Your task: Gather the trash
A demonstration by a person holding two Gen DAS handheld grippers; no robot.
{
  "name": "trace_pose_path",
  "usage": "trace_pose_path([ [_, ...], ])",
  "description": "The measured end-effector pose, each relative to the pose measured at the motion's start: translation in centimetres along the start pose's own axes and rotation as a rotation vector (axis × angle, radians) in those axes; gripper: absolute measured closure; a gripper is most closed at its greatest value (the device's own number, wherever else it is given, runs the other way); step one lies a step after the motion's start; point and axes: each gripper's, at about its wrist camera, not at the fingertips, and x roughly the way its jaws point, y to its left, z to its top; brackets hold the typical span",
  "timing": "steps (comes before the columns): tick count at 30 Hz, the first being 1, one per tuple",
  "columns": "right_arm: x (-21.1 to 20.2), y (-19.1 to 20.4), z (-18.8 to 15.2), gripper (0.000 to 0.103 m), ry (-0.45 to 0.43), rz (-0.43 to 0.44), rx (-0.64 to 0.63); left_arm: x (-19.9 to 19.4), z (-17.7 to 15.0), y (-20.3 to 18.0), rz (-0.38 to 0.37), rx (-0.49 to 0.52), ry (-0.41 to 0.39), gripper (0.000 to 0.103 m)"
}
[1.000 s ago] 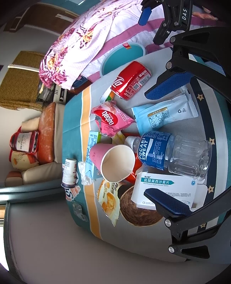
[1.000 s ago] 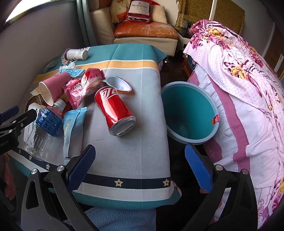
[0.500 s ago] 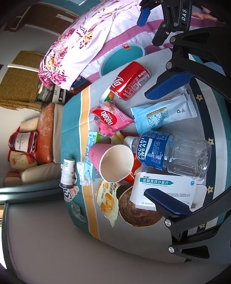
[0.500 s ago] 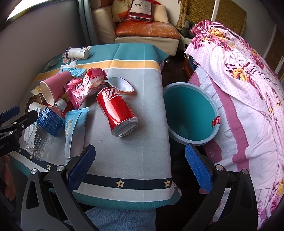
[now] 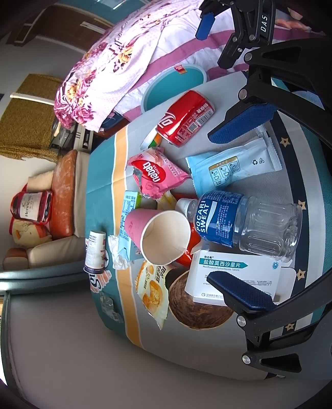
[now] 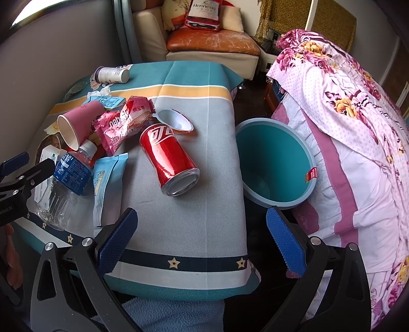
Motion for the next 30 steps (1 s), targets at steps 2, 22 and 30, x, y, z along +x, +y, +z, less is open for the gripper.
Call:
trace_pose_path([
  [2, 0.0, 0.0, 0.0, 0.006, 0.001, -0.001, 0.001, 0.0, -0.1, -0.1, -0.001, -0.001, 0.002, 0.003],
  [22, 0.3, 0.0, -0.2, 0.006, 0.011, -0.003, -0.001, -0.3, -0.7, -1.0, -0.009, 0.001, 0.017, 0.003],
  [30, 0.5, 0.1, 0.1, 0.006, 0.018, -0.02, -0.024, -0.9, -1.8, -1.9, -0.017, -0.003, 0.039, 0.003],
])
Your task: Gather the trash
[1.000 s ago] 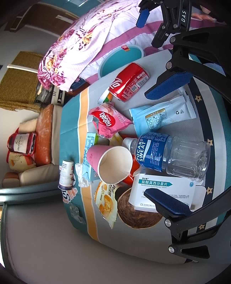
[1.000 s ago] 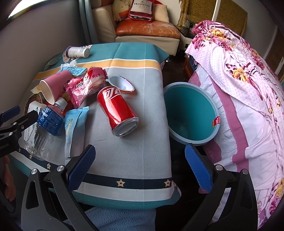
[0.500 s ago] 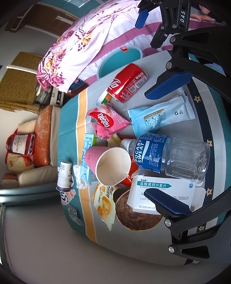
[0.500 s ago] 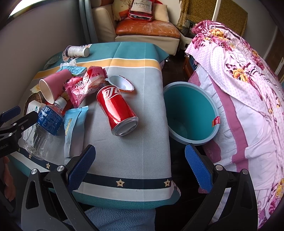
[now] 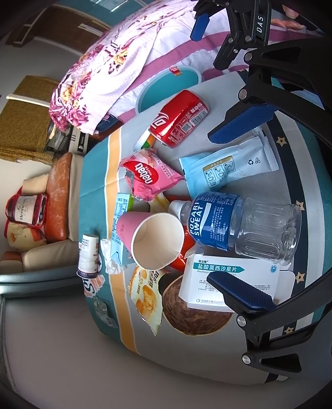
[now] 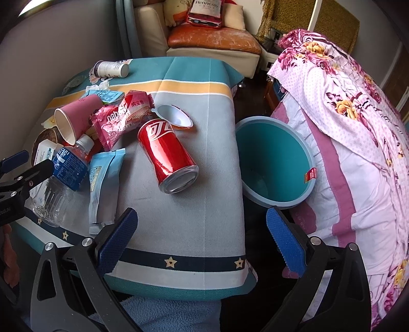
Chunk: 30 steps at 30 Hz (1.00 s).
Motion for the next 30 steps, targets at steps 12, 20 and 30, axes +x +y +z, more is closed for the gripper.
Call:
trace_pose_path([
  [12, 0.3, 0.3, 0.6, 0.006, 0.019, 0.019, -0.018, 1.2, 1.9, 3.6, -0.043, 0.01, 0.054, 0.003],
  [20, 1.4, 0.2, 0.6, 0.006, 0.056, 0.068, -0.01, 2.0, 1.1, 4.7, -0.066, 0.063, 0.126, 0.03],
  [30, 3.1, -0.7, 2.5, 0.006, 0.113, 0.188, 0.008, 6.5, 0.7, 4.7, -0.077, 0.113, 0.268, 0.035],
])
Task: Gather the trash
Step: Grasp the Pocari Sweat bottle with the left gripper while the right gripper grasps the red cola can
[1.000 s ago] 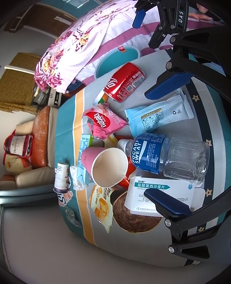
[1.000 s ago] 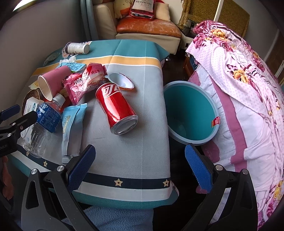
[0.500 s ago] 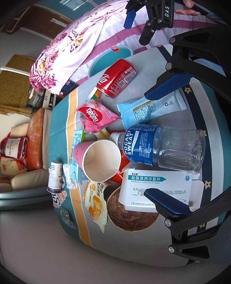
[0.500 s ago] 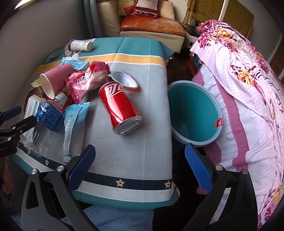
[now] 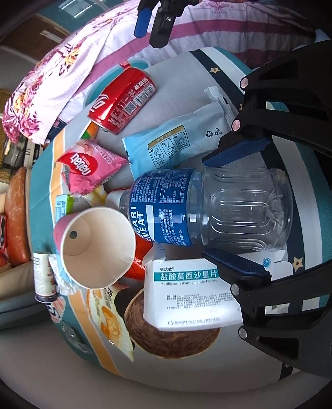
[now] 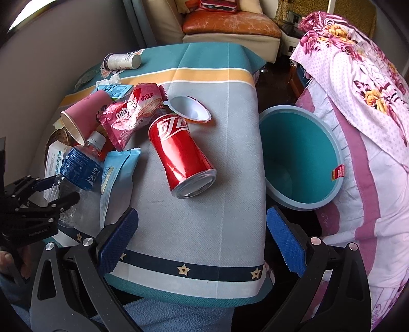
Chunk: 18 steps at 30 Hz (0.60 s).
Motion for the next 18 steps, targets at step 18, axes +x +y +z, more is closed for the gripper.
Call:
trace_pose_path([
  [18, 6.8, 2.2, 7.2, 0.035, 0.175, 0.08, -0.119, -1.3, 0.0, 0.8, -0.111, 0.023, -0.027, 0.037],
])
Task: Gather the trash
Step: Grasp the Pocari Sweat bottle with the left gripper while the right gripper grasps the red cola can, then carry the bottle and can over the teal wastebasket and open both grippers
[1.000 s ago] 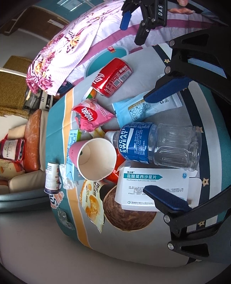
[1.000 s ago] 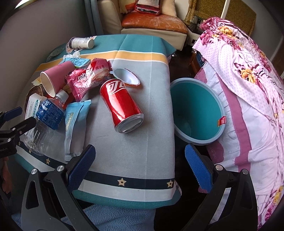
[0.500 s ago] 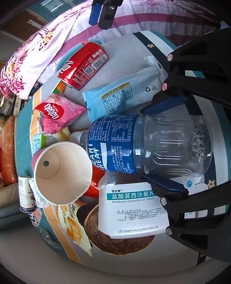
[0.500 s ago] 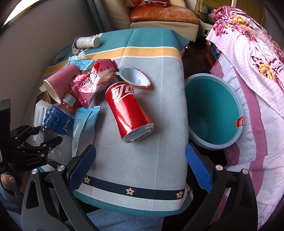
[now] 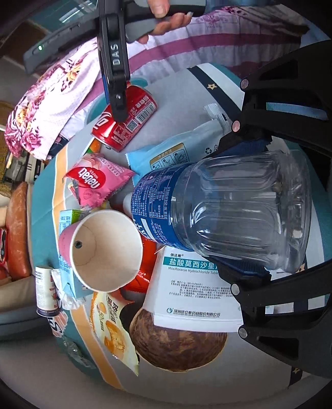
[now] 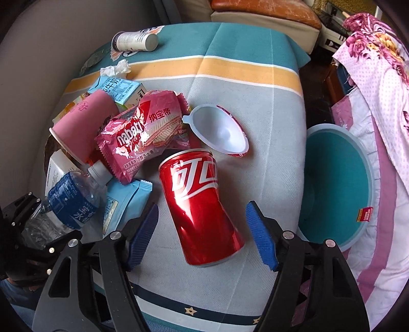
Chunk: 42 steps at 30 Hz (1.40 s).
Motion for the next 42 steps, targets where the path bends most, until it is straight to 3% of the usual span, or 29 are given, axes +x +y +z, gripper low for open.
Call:
trace_pose_path([
  [4, 1.5, 0.2, 0.6, 0.038, 0.032, 0.011, -0.014, -0.1, 0.3, -0.3, 0.014, 0.012, -0.007, 0.036],
  [6, 2.0, 0.3, 0.5, 0.056, 0.049, 0.035, -0.01, 0.6, 0.3, -0.6, 0.011, 0.018, 0.022, 0.036],
  [15, 0.2, -0.3, -2.0, 0.056, 0.01, 0.065, 0.015, 3.3, 0.9, -1.5, 0.021, 0.044, 0.081, 0.036],
  [30, -3.2, -0.2, -3.7, 0.056, -0.098, 0.125, 0.056, -3.3, 0.1, -1.0, -0.013, 0.012, -0.07, 0.037],
  [37, -5.1, -1.6, -4.5, 0.056, -0.147, 0.118, 0.096, -6.6, 1.4, -1.3, -0.078, -0.009, -0.161, 0.037],
  [42, -5.9, -3.7, -5.2, 0.056, -0.173, 0.111, 0.147, -6.0, 3.1, -3.3, -0.067, 0.023, -0.173, 0.037],
])
